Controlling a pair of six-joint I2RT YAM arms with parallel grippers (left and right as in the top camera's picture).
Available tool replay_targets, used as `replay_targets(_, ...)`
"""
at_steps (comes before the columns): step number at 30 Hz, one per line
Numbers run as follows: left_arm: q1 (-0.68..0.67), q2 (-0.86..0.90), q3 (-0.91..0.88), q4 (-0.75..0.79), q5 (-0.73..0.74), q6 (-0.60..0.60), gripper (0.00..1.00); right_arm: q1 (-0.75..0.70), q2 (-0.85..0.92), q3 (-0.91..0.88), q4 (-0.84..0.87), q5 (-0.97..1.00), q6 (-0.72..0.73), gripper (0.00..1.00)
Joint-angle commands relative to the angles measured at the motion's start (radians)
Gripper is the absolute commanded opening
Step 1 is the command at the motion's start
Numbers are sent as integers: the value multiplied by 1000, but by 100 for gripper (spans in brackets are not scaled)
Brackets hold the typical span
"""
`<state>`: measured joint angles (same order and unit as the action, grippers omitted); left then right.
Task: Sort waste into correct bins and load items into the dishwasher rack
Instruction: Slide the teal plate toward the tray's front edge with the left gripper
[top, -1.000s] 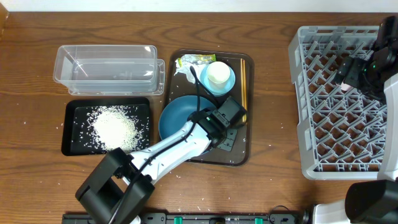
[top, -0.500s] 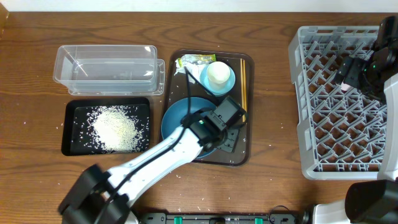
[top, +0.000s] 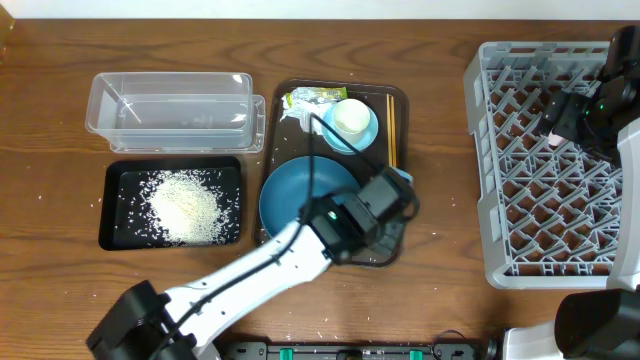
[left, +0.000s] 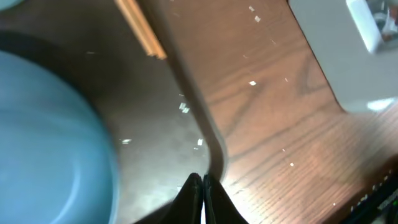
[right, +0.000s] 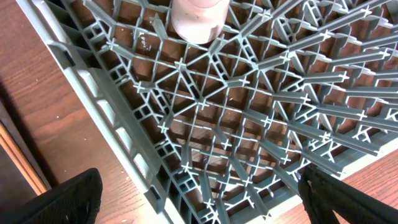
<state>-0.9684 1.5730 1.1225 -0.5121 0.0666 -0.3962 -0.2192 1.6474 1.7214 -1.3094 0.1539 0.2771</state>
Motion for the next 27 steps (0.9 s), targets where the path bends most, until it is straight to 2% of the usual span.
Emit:
replay_targets(1,-34,63,14,14,-114,6,6,-2,1,9,0,6,-9,99)
replay_targets(11,-55,256,14,28,-101,5,6,-2,1,9,0,6,-9,99)
replay_targets(27,-175,333,14,36,-100,-51,6,-2,1,9,0,6,-9,99)
